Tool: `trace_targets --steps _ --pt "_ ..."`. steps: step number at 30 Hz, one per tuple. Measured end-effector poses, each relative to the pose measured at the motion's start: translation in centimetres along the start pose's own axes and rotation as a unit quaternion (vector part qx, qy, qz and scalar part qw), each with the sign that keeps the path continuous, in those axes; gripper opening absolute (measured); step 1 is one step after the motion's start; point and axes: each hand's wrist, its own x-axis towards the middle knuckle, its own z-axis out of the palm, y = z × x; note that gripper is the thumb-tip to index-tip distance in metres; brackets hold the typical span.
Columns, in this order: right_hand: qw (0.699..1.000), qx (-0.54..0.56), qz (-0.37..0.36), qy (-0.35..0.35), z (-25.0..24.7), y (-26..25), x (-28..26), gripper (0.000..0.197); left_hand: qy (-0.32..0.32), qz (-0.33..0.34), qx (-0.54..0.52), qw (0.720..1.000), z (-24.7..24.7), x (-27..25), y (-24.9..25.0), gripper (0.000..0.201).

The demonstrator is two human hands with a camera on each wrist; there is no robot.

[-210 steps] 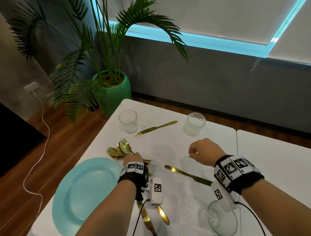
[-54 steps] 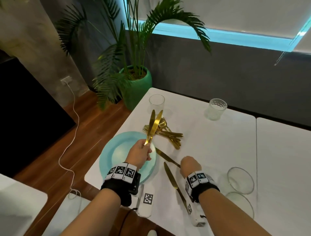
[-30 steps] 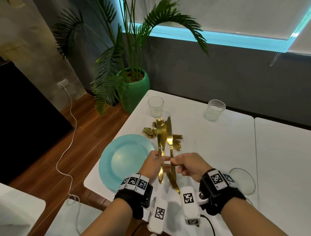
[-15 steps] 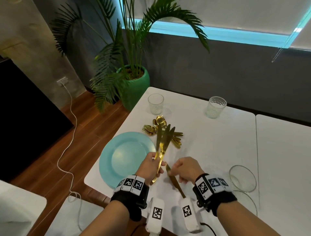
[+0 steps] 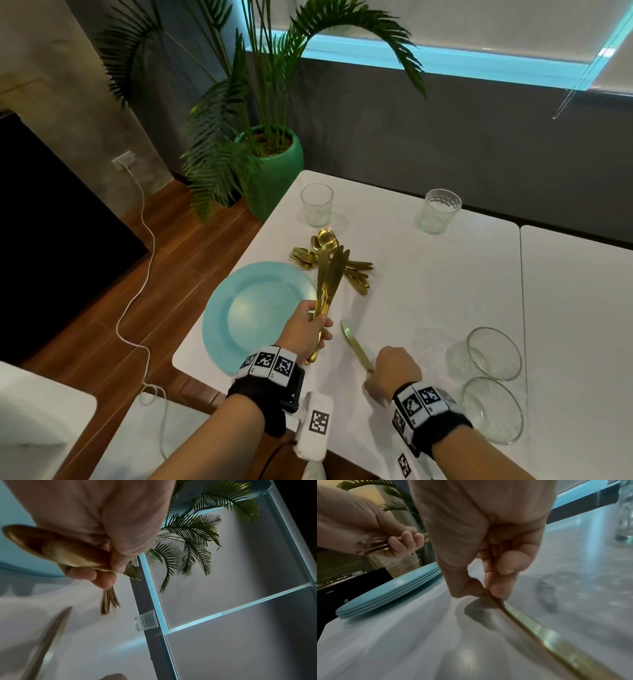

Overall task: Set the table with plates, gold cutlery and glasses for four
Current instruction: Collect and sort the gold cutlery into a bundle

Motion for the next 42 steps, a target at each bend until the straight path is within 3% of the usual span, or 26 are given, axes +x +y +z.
trace_targets --steps 2,4,5,8,11,15,22,32,38,42 --pt "0.999 0.034 0.017 -0.007 -0.2 0.4 0.1 0.011 -0.007 0.0 0.008 1.0 0.1 0.0 -0.2 0.021" --pt "0.989 0.137 0.033 -0.031 -0.5 1.2 0.4 0.021 -0.009 0.001 0.011 1.0 0.3 -0.1 -0.5 0.018" --pt "0.972 0.226 0.035 -0.046 -0.9 1.5 0.5 0.021 -0.01 0.002 0.007 1.0 0.4 -0.2 -0.7 0.016" --pt "0.875 0.48 0.033 -0.054 -2.8 1.4 -0.1 0.011 -0.025 -0.005 -0.02 0.999 1.0 -0.5 -1.2 0.013" --pt "0.844 0.533 0.008 -0.059 -4.4 0.4 -0.4 0.014 -0.053 -0.004 -0.025 0.998 2.2 -1.0 -1.6 0.012" --pt "0.85 0.52 0.004 -0.082 -4.6 -0.6 -0.2 0.01 -0.086 -0.012 -0.025 0.996 3.3 -1.9 -1.6 0.006" --pt "0.942 0.334 -0.033 -0.016 -4.4 -0.5 -0.3 0.023 -0.042 -0.001 0.123 0.992 3.5 -1.0 -4.0 0.012" --pt "0.956 0.291 -0.038 0.014 -5.8 1.8 -0.3 0.009 0.053 0.029 0.273 0.96 3.6 -1.7 -7.2 0.026" --pt "0.955 0.293 -0.033 0.012 -5.6 1.9 -0.5 0.007 0.07 0.035 0.381 0.921 4.2 -1.2 -6.2 0.032" --pt "0.956 0.293 -0.033 0.015 -5.7 2.1 -0.6 0.008 0.055 -0.001 0.429 0.902 4.4 -0.7 -5.9 0.026"
